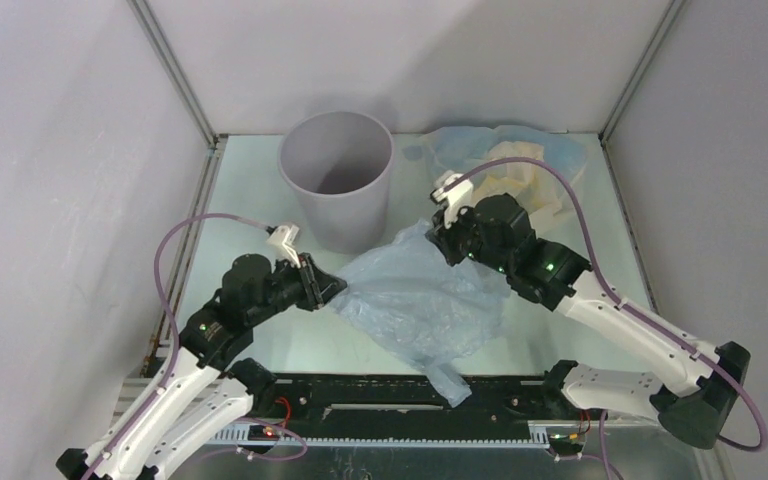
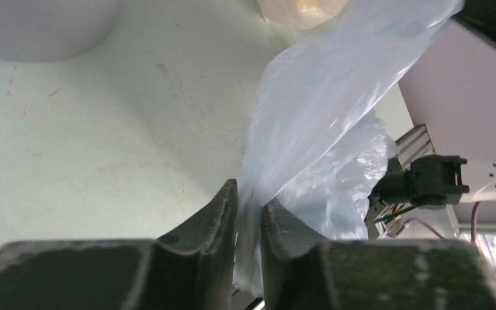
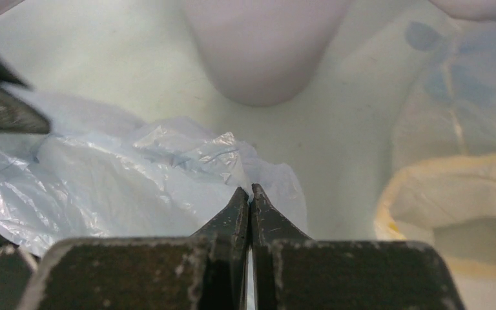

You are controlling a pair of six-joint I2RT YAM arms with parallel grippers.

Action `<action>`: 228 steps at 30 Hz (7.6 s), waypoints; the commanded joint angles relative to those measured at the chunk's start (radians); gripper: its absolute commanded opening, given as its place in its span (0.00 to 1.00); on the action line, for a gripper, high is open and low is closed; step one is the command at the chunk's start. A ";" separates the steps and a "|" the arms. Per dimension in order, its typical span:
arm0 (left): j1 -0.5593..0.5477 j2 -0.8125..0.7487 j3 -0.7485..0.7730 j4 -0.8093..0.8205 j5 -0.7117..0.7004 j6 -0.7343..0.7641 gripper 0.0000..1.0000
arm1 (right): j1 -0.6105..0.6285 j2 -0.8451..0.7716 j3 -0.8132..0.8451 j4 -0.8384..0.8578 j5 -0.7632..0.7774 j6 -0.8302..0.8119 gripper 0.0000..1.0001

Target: Put the trash bags into the trash bin

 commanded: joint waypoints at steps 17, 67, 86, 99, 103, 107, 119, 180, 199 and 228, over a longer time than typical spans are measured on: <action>-0.004 0.030 -0.158 0.161 -0.049 -0.078 0.05 | -0.174 -0.078 0.054 -0.037 0.048 0.139 0.11; -0.011 0.166 -0.245 0.304 -0.062 -0.104 0.00 | -0.176 0.033 0.168 -0.030 0.130 0.110 0.08; 0.190 0.218 -0.327 0.309 -0.107 -0.144 0.00 | -0.180 -0.245 -0.122 -0.225 0.187 0.316 0.82; 0.192 0.312 -0.271 0.359 -0.147 -0.091 0.00 | -0.163 -0.417 -0.466 -0.059 0.111 0.691 0.82; 0.191 0.370 -0.244 0.397 -0.171 -0.078 0.00 | -0.120 -0.373 -0.467 -0.130 0.278 0.887 0.82; 0.190 0.436 -0.195 0.428 -0.172 -0.069 0.00 | -0.082 -0.339 -0.473 -0.150 0.400 0.992 0.81; 0.184 0.394 -0.166 0.370 -0.055 -0.035 0.53 | -0.074 -0.322 -0.513 -0.184 0.480 1.192 0.71; -0.592 0.312 -0.064 0.080 -0.539 -0.190 0.00 | 0.056 -0.626 -0.603 0.024 0.185 0.401 0.73; -0.397 0.165 -0.160 0.104 -0.389 -0.236 0.06 | 0.313 -0.288 -0.387 -0.118 0.061 0.357 0.76; -0.042 1.023 0.037 0.761 -0.011 -0.224 0.02 | 0.627 0.260 -0.165 0.311 0.065 0.394 0.69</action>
